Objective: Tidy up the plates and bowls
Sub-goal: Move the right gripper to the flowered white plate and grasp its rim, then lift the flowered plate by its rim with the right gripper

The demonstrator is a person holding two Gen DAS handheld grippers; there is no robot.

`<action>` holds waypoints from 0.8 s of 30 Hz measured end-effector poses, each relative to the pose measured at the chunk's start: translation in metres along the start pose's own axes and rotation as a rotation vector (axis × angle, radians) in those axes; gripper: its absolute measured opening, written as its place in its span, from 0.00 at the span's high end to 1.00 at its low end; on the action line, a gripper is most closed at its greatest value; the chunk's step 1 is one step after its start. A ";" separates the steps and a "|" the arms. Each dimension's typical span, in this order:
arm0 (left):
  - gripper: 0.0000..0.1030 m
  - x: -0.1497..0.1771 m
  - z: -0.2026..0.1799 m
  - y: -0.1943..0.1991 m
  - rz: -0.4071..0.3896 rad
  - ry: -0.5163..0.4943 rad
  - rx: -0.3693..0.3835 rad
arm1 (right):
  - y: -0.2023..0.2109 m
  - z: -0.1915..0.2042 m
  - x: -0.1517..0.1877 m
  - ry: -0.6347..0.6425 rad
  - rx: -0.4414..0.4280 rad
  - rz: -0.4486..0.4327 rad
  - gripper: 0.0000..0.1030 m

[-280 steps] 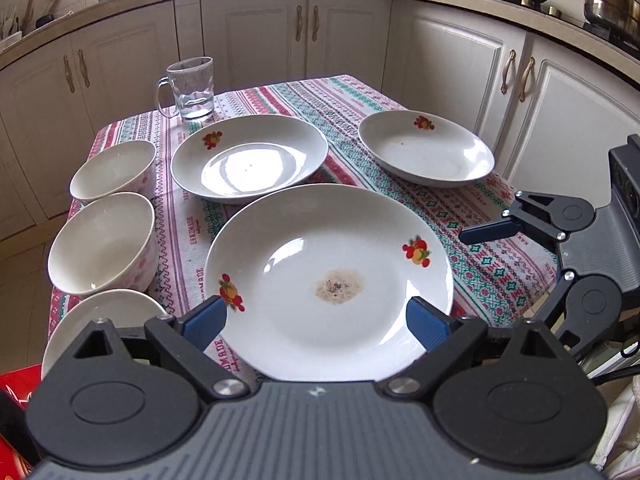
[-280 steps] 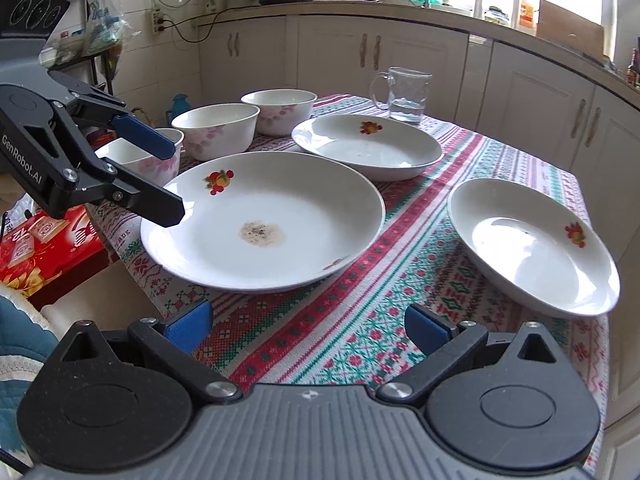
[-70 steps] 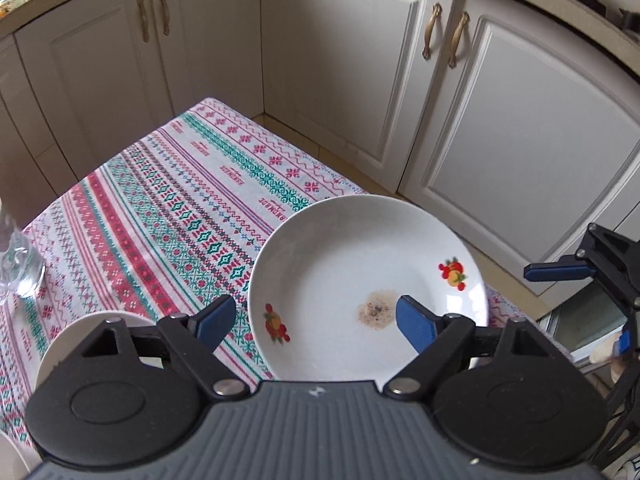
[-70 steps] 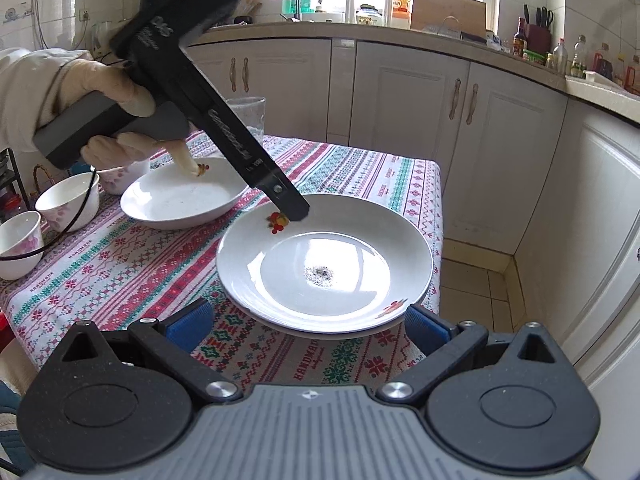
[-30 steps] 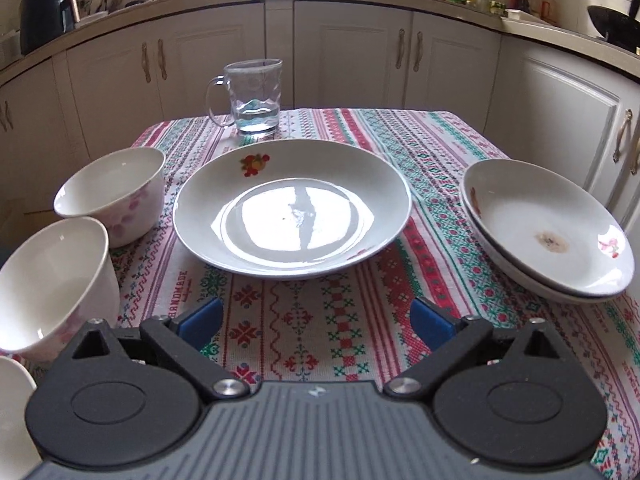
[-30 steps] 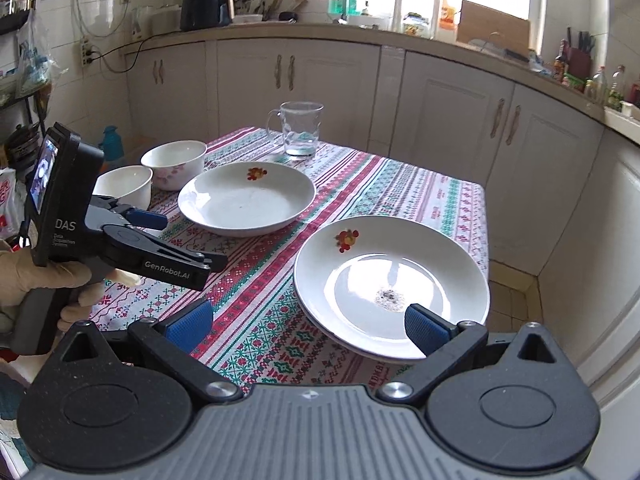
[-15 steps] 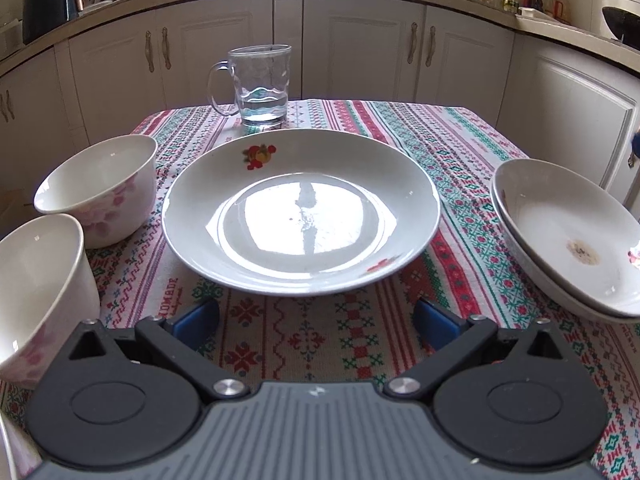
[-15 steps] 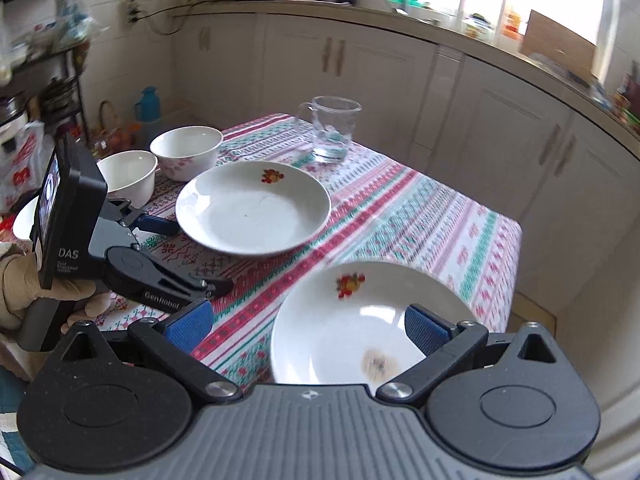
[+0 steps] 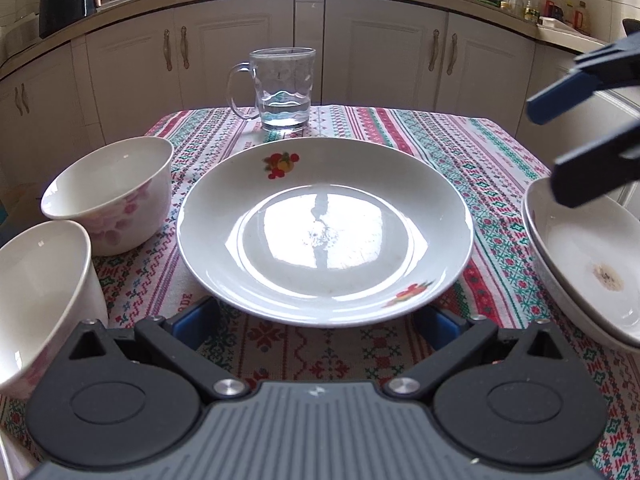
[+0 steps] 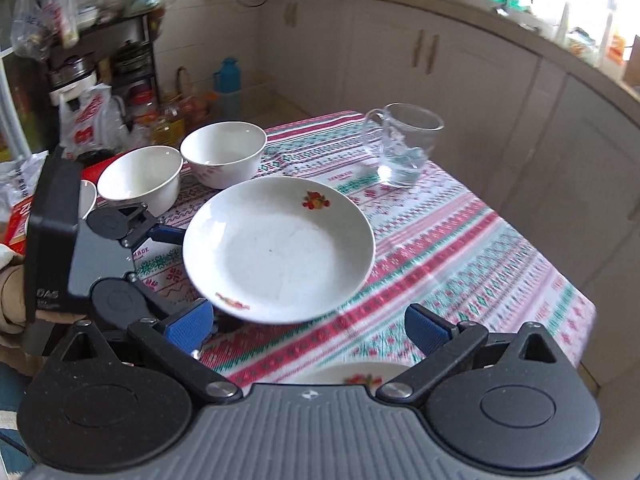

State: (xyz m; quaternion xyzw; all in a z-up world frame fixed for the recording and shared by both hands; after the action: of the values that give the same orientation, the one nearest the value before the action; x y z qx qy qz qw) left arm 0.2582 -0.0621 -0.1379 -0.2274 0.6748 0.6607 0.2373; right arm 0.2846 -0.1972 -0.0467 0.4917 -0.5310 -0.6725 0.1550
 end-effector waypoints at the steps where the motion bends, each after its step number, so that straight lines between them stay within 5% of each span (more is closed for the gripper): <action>1: 0.00 -0.001 0.000 -0.001 0.002 0.001 0.001 | -0.005 -0.002 -0.005 0.010 -0.016 0.009 0.00; 16: 0.01 -0.002 -0.003 0.000 0.001 -0.029 -0.007 | -0.085 -0.037 -0.074 0.081 -0.166 0.127 0.00; 24: 0.01 -0.003 -0.001 -0.001 0.012 -0.021 0.009 | -0.124 -0.053 -0.098 0.076 -0.249 0.172 0.18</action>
State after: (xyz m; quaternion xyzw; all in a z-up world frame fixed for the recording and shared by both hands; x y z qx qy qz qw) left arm 0.2613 -0.0630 -0.1373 -0.2154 0.6767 0.6614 0.2413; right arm 0.4133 -0.1072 -0.1031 0.4467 -0.4775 -0.6981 0.2917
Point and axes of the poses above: each gripper's, at about its wrist camera, not at the fingertips, and y roughly against the way its jaws point, z to its left, x to its underside, the point moved 7 cm from there along -y, roughly the way its jaws point, and after that the axes turned 11 degrees about z, right-handed, at the moved point
